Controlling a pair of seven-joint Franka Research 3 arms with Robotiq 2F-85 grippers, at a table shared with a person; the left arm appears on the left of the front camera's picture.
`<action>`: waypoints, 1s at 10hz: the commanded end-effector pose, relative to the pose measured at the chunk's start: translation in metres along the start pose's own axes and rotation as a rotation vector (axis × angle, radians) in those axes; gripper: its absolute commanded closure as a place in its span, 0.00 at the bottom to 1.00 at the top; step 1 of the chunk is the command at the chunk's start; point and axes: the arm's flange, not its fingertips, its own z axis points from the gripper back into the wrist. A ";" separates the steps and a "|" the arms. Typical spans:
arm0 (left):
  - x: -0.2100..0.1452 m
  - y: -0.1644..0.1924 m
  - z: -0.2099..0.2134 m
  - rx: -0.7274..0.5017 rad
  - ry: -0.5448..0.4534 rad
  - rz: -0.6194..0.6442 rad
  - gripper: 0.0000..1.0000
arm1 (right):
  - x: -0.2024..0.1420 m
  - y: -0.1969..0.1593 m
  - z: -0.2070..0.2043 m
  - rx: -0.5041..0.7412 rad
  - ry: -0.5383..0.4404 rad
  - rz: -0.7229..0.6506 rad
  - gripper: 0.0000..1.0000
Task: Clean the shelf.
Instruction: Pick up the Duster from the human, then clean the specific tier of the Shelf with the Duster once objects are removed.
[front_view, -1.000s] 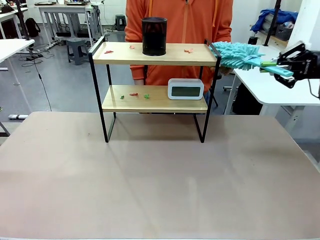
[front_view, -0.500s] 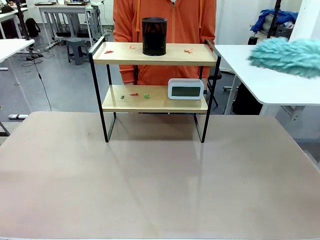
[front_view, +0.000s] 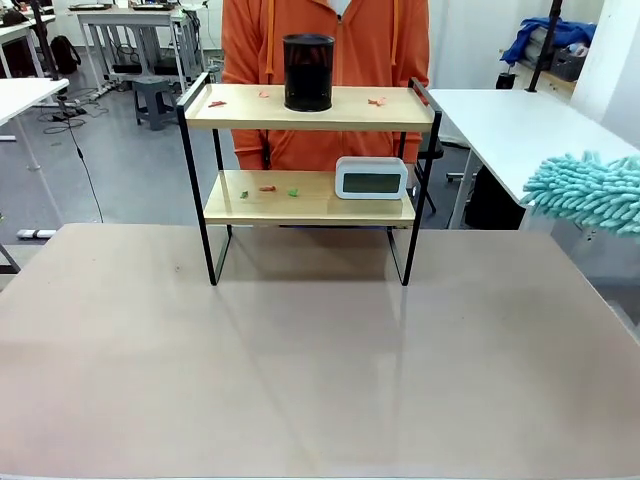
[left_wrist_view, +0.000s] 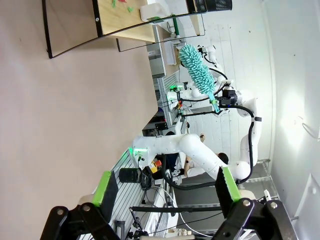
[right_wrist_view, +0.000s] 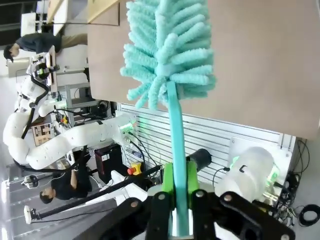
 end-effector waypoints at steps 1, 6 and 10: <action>-0.002 0.000 0.000 -0.006 0.008 -0.015 0.00 | 0.006 0.004 0.009 0.031 -0.041 -0.017 1.00; -0.002 0.000 0.000 -0.006 0.008 -0.015 0.00 | 0.006 0.004 0.009 0.031 -0.041 -0.017 1.00; -0.002 0.000 0.000 -0.006 0.008 -0.015 0.00 | 0.006 0.004 0.009 0.031 -0.041 -0.017 1.00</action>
